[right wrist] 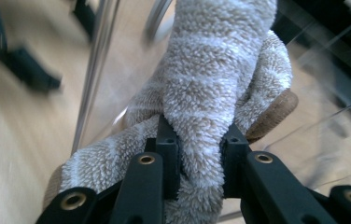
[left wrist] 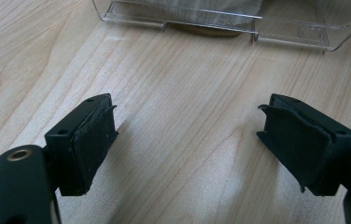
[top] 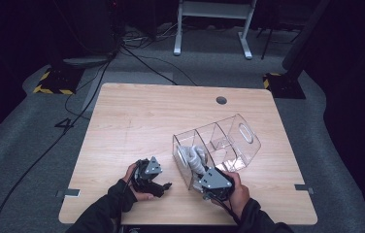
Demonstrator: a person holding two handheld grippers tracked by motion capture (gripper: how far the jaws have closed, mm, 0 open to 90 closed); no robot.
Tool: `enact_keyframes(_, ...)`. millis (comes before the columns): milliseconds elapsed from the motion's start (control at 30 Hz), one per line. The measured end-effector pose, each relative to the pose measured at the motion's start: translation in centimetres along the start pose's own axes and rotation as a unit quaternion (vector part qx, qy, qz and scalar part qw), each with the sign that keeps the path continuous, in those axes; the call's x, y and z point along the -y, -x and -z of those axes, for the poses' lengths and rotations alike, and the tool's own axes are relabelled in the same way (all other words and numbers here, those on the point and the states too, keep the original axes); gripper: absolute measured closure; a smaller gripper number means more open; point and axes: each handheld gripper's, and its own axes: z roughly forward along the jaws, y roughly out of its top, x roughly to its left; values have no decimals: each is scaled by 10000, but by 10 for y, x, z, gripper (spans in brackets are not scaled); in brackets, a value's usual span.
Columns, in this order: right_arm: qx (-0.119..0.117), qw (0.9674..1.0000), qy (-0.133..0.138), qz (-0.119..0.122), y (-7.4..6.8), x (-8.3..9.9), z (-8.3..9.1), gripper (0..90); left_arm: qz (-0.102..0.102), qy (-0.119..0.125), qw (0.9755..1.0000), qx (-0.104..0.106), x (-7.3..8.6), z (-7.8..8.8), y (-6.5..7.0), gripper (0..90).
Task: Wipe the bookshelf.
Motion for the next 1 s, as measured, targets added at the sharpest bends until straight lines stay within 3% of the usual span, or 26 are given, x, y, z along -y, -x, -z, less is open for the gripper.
enact_keyframes(67,-96,9998,-151,82,-5,8,-6,754,19,-6,10000,-17,0,0,1,171)
enact_keyframes(200,-338,9993,-185,15,-8,15,-10,753,-43,-28,10000,12,-2,-2,9,172)
enact_keyframes(267,-501,9986,-149,-70,-7,15,-10,750,-113,-19,9999,109,-4,-4,19,172)
enact_keyframes(367,-523,9985,-8,-171,0,9,-4,748,-221,-24,9995,220,-8,-8,33,171)
enact_keyframes(500,-496,9981,291,-221,5,-6,7,746,-277,-8,9993,246,-13,-13,47,172)
enact_keyframes(733,-292,9967,687,-315,15,-21,22,745,-433,-36,9990,38,-18,-13,57,199)
enact_keyframes(800,-234,9963,760,-335,19,-23,25,745,-403,102,9990,-148,-22,-12,58,208)
enact_keyframes(900,-146,9946,919,-460,25,-25,31,745,-314,246,9990,-178,-29,-13,59,205)
enact_keyframes(1000,-67,9933,1040,-491,27,-27,34,745,-297,238,9986,-368,-33,-18,63,200)
